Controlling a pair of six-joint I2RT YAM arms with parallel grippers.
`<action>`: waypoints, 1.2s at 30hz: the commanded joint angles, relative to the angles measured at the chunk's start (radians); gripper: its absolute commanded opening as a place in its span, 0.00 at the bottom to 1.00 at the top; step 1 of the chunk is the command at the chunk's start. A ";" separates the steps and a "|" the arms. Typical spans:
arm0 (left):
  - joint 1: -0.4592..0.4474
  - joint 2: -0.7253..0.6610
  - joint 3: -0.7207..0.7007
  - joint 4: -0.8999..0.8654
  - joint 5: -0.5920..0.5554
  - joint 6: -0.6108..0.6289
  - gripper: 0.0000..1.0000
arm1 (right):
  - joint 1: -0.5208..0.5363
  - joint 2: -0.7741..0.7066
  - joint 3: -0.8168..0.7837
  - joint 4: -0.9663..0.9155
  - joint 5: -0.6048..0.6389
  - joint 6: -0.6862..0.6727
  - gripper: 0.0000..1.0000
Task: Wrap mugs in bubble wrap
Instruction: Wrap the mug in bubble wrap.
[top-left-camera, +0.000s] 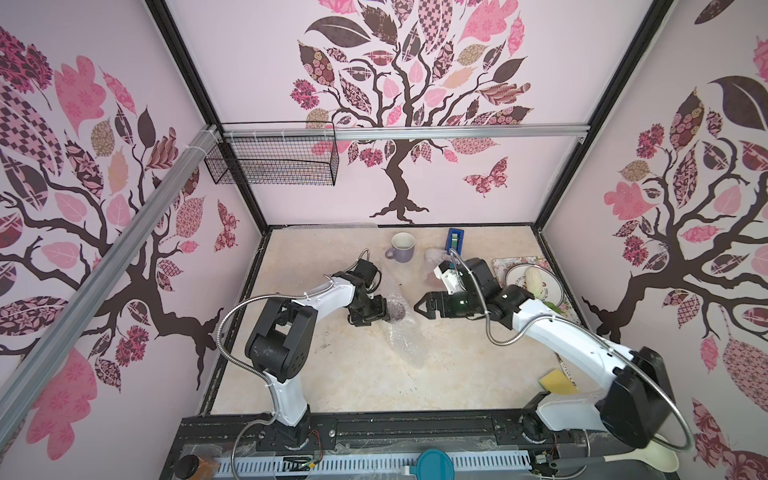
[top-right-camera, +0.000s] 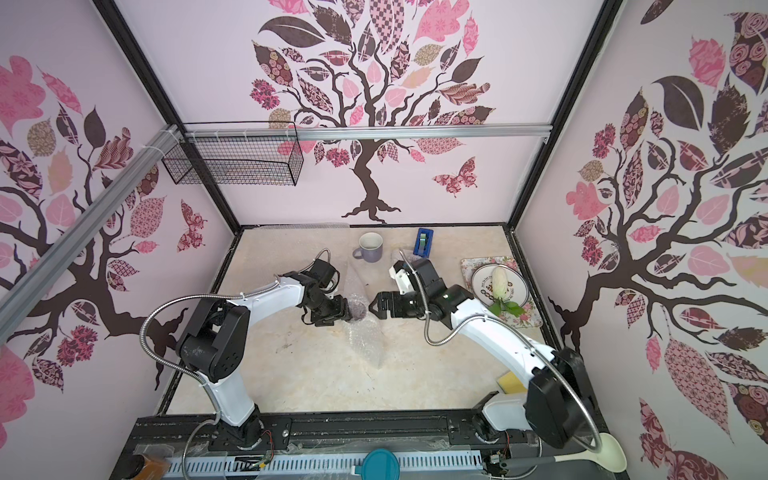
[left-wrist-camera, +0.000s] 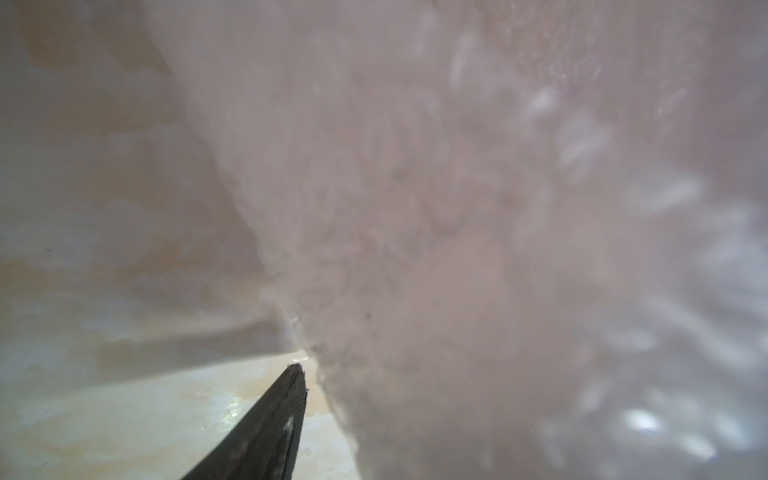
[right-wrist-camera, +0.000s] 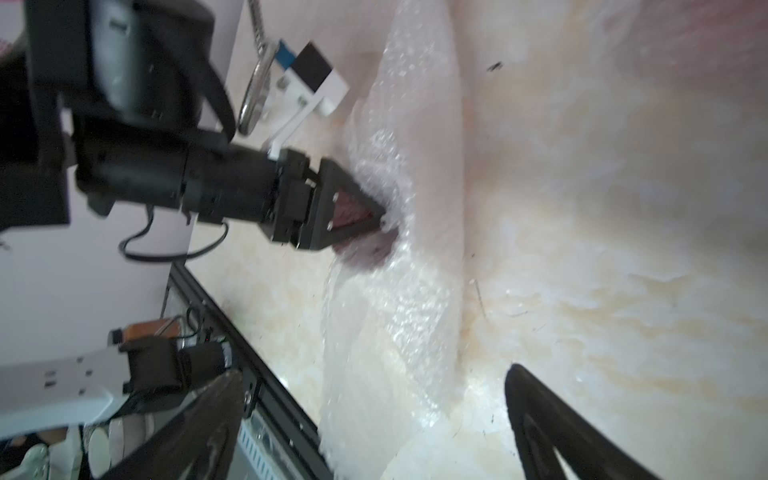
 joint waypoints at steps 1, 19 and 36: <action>0.005 0.034 0.024 0.002 -0.035 -0.014 0.67 | 0.037 -0.071 -0.092 -0.038 -0.116 -0.041 0.98; 0.005 0.045 0.017 0.017 -0.019 -0.014 0.62 | 0.147 0.104 -0.073 0.054 -0.038 -0.109 0.56; 0.000 0.036 0.003 0.047 -0.016 0.094 0.57 | 0.148 0.391 0.439 -0.109 0.103 -0.268 0.00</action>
